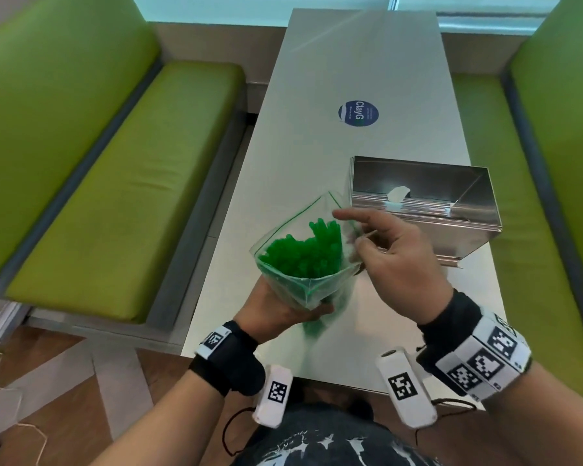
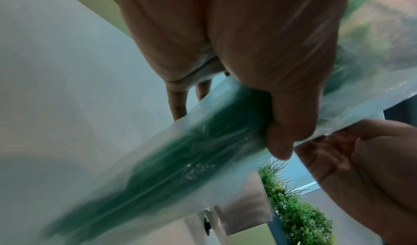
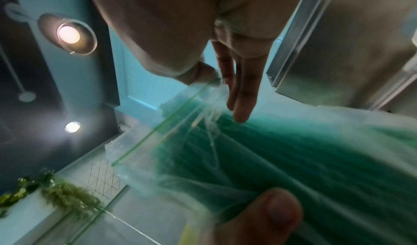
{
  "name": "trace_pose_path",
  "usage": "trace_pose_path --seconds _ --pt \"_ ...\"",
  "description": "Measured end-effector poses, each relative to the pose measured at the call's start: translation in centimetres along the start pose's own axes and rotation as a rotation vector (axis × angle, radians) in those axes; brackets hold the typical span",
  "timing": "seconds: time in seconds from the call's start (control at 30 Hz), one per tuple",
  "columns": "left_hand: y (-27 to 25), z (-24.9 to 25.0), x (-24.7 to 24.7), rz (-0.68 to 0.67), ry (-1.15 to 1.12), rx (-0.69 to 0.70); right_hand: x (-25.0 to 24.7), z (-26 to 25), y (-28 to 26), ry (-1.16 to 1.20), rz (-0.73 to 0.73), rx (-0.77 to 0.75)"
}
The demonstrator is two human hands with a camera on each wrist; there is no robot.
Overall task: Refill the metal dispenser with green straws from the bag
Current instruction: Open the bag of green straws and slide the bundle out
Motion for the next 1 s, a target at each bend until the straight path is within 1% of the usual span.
trace_pose_path --seconds 0.07,0.1,0.17,0.27,0.33,0.4,0.43,0.47,0.53,0.6,0.63,0.7,0.77,0.8,0.83,0.9,0.93,1.0 --pt "-0.3 0.4 -0.1 0.039 0.035 0.018 -0.2 -0.2 -0.2 -0.147 -0.09 -0.068" --pt "-0.3 0.7 -0.1 0.041 0.027 0.016 -0.3 -0.1 -0.4 -0.166 -0.157 -0.073" --pt "-0.1 1.3 -0.2 0.014 -0.048 0.002 -0.4 0.5 -0.9 -0.116 -0.293 -0.046" --pt "-0.1 2.3 0.0 -0.057 -0.061 0.005 0.1 1.3 -1.7 -0.008 -0.381 0.013" --pt "-0.1 3.1 0.5 -0.133 0.006 0.015 1.0 2.1 -2.2 0.04 -0.394 0.056" --pt "0.1 3.7 1.0 -0.205 0.043 0.001 2.0 3.3 -2.5 0.208 -0.392 0.124" --pt "0.3 4.0 1.1 -0.219 0.06 -0.001 2.4 3.8 -2.7 0.285 -0.396 0.15" --pt "0.7 4.3 1.1 -0.225 0.101 0.003 2.7 4.2 -2.8 0.328 -0.402 0.166" --pt "1.1 4.9 1.2 -0.219 0.28 0.038 3.3 4.7 -2.9 0.378 -0.408 0.18" --pt "1.0 5.1 1.2 -0.235 0.4 0.048 3.6 4.9 -3.0 0.442 -0.384 0.199" --pt "0.9 5.1 1.1 -0.237 0.411 0.039 3.6 4.9 -2.9 0.467 -0.357 0.207" --pt "0.5 5.1 0.1 -0.198 0.415 0.012 3.3 5.0 -2.8 0.489 -0.287 0.213" --pt "0.2 5.4 -1.6 -0.159 0.42 0.0 2.4 5.2 -2.5 0.465 -0.21 0.211" --pt "-0.1 5.8 -2.4 -0.144 0.367 -0.002 1.8 5.4 -2.4 0.426 -0.169 0.203" --pt "-0.4 6.5 -3.2 -0.11 0.253 -0.002 1.3 5.6 -2.3 0.387 -0.135 0.189" --pt "-0.8 8.0 -4.3 0.019 -0.044 0.002 0.7 5.8 -2.4 0.33 -0.106 0.169" --pt "-0.8 8.4 -4.4 0.068 -0.142 -0.016 0.7 5.9 -2.4 0.299 -0.101 0.16" --pt "-0.3 9.1 -3.5 0.086 -0.193 -0.058 1.0 5.5 -2.6 0.238 -0.101 0.131"
Point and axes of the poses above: each hand's wrist, its own y-axis towards the middle knuckle, its own x-axis out of the palm, z = x × y, the point moved 4 cm from there along y, towards the middle knuckle, and after that the axes turned 12 degrees about -x, right-handed, at the moved point
